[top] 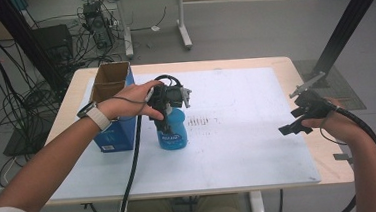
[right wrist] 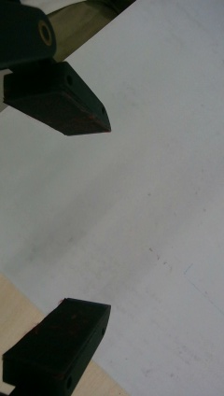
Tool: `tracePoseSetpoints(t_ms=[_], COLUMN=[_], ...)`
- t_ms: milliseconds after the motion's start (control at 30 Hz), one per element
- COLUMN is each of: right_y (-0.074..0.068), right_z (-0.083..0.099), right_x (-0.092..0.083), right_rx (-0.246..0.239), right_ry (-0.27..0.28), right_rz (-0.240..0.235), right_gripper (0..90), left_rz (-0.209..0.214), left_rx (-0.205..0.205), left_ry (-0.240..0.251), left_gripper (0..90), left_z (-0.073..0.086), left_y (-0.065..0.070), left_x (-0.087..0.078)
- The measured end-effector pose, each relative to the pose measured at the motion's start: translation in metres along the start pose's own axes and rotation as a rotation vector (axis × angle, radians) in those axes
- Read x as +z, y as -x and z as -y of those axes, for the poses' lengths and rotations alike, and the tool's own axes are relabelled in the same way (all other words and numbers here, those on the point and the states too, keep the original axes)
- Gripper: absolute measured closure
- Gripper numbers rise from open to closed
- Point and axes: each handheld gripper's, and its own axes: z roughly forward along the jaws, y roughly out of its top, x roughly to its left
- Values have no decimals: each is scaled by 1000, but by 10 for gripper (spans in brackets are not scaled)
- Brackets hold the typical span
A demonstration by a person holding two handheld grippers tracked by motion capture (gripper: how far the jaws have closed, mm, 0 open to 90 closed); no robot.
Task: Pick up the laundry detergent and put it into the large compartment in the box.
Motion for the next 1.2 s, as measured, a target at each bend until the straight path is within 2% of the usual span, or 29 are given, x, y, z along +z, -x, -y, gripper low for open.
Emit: tracePoseSetpoints(t_ms=[300,633,733,900,1200], right_y=[0,-1,-2,-2,-2], right_z=[2,3,3,3,3], right_x=[0,-2,-3,-3,-3], right_rx=[4,1,1,0,0], right_ry=[1,5,11,12,12], right_rz=[1,8,14,14,14], right_gripper=[112,112,112,113,116], left_rz=[-17,-37,-44,-26,-7], left_rx=[6,10,14,7,5], left_ry=[-5,-7,-11,-7,-19], left_gripper=[162,268,330,365,372], left_z=[-1,-1,-1,0,-3], left_y=[3,5,6,2,-3], left_x=[1,2,3,3,3])
